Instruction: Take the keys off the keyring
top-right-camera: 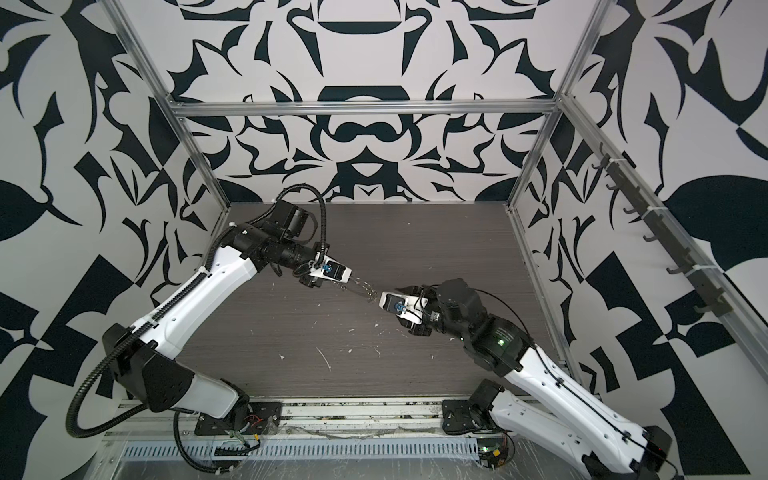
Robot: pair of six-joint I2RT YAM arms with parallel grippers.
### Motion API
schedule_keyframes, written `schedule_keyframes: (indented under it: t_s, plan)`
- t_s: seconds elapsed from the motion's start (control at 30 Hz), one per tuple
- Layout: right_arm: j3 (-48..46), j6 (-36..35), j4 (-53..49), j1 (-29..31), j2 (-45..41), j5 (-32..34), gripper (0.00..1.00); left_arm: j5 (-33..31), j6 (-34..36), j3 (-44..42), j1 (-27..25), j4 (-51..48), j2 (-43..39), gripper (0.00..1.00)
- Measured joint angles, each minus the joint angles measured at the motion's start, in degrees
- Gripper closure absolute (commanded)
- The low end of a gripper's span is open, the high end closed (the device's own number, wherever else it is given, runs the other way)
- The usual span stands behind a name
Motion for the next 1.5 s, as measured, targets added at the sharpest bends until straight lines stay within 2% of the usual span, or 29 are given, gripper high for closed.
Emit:
schedule_keyframes:
  t_s: [0.27,0.47,0.53,0.67,0.87,1.0,1.07,1.13,1.17,1.2,1.33,1.43,1.5]
  plan:
    - [-3.19,8.11,10.21,0.00,2.03,-7.48,0.52,2.67,-0.35,-1.16,0.00,-0.55,-1.68,1.00]
    - [-4.59,12.20,16.33,0.00,5.09,-8.74,0.52,3.98,-0.39,-1.16,0.00,-0.66,-2.23,1.00]
    - [-4.57,13.09,17.40,-0.02,6.64,-9.03,0.56,4.13,-0.33,-1.18,0.00,-0.70,-2.23,1.00]
    - [-4.46,14.88,18.82,-0.07,9.42,-9.51,0.69,4.33,-0.31,-1.92,0.00,-0.68,-2.40,1.00]
    - [-4.00,16.65,19.67,-0.15,10.86,-9.16,0.93,4.26,-0.44,-3.72,0.24,0.33,-3.08,1.00]
    - [-2.36,17.18,18.78,-0.31,12.28,-8.04,0.97,4.11,-1.27,-3.74,0.74,1.60,-3.19,1.00]
    - [-1.60,17.31,18.08,-0.37,12.74,-7.87,0.96,4.07,-1.46,-3.74,0.90,1.95,-3.19,1.00]
    - [-1.42,17.42,17.88,-0.39,12.81,-7.72,0.76,4.11,-1.70,-3.96,0.94,2.38,-3.30,1.00]
    - [-1.38,17.73,17.66,-0.39,12.81,-7.85,0.68,4.22,-1.66,-4.15,0.92,2.51,-3.41,1.00]
    - [-1.29,17.79,17.55,-0.39,12.87,-8.13,0.65,4.33,-1.31,-4.42,0.81,2.69,-3.54,1.00]
    - [0.13,19.12,17.49,-0.39,13.75,-9.29,0.63,4.90,-0.87,-4.46,0.28,2.80,-3.85,1.00]
    - [1.01,19.67,17.55,-0.39,14.43,-9.99,0.71,5.18,-0.74,-4.46,0.20,2.82,-4.04,1.00]
    - [1.31,20.48,17.73,-0.39,14.99,-10.49,0.88,5.22,-0.76,-4.46,0.20,2.95,-4.07,1.00]
